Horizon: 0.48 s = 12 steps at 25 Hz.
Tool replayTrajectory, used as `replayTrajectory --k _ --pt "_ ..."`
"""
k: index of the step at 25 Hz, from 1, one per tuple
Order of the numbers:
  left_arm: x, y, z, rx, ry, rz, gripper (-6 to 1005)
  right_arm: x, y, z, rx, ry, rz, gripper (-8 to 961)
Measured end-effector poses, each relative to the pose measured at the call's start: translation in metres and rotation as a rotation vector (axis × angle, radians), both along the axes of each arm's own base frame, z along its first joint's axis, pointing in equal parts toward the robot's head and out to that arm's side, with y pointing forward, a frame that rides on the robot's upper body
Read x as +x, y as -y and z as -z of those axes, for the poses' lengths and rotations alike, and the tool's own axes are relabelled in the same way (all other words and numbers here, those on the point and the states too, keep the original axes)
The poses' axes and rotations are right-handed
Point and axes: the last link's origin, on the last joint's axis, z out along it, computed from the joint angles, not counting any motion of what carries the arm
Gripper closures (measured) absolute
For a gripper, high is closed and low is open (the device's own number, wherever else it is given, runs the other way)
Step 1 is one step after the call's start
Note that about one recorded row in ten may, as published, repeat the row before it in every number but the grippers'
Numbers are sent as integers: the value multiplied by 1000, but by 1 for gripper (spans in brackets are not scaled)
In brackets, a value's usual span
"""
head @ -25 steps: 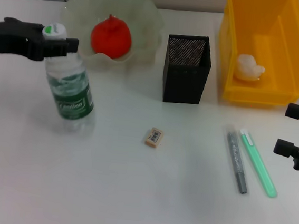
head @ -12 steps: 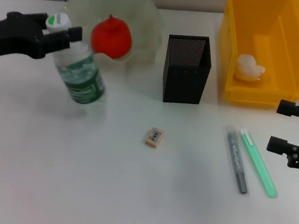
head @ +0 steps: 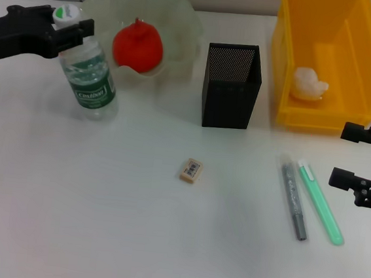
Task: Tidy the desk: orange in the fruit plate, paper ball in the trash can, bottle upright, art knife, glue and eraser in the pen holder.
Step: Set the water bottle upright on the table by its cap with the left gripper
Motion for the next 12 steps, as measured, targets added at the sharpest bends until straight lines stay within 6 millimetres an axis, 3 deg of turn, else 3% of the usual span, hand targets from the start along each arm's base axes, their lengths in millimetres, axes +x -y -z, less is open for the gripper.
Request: replayTrajectory --k 12 --pt "-7 1 5 17 -32 7 499 -1 -2 4 -11 -15 1 160"
